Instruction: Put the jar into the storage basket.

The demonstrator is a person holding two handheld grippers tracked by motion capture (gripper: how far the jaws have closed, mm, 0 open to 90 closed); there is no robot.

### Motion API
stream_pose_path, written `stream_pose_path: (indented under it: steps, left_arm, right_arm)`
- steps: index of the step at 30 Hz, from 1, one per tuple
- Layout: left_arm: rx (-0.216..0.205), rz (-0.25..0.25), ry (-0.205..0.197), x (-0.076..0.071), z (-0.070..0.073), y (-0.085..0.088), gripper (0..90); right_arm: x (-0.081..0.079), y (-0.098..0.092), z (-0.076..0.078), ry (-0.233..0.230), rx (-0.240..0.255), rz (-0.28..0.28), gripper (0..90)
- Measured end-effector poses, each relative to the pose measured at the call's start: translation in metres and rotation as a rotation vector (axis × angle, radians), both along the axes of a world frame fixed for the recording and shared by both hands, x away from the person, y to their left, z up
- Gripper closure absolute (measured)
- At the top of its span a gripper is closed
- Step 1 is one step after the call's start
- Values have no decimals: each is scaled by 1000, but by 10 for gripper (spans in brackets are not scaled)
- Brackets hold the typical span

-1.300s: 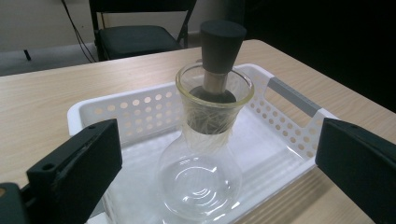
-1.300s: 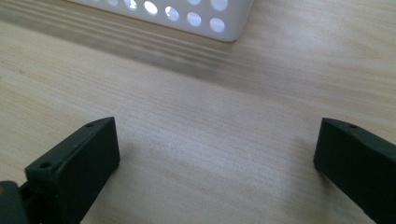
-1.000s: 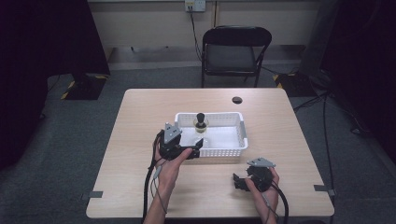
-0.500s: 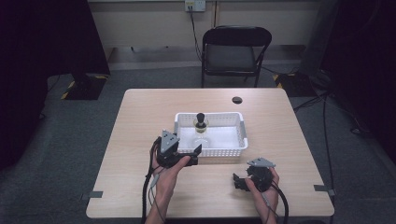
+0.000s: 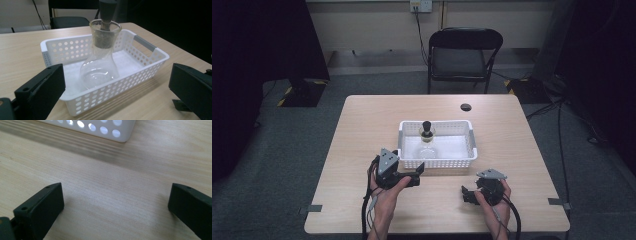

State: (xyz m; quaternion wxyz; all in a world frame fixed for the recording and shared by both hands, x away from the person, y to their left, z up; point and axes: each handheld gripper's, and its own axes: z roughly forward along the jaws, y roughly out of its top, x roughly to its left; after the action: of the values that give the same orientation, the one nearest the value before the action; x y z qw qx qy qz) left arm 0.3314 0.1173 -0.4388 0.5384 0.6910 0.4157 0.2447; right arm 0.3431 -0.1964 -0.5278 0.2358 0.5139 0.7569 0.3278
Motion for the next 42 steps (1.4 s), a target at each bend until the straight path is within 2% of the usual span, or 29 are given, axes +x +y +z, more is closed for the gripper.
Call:
stream_pose_path:
  steps: [6, 17, 21, 26, 33, 39, 42]
  left_arm:
    - [-14, 8, 0, -6, -5, 4, 2]
    - [13, 27, 18, -12, -26, 7, 2]
    - [48, 43, 28, -14, -31, 6, 1]
    - [55, 50, 45, -14, -40, 7, 1]
    - [59, 66, 91, -12, -53, 8, 1]
    - [93, 106, 151, -10, -64, 10, 3]
    - [95, 113, 172, -9, -69, 11, 3]
  right_arm:
    - [0, 0, 0, 0, 0, 0, 0]
    - [0, 0, 0, 0, 0, 0, 0]
    - [0, 0, 0, 0, 0, 0, 0]
    - [0, 0, 0, 0, 0, 0, 0]
    - [0, 0, 0, 0, 0, 0, 0]
    - [0, 0, 0, 0, 0, 0, 0]
    - [0, 0, 0, 0, 0, 0, 0]
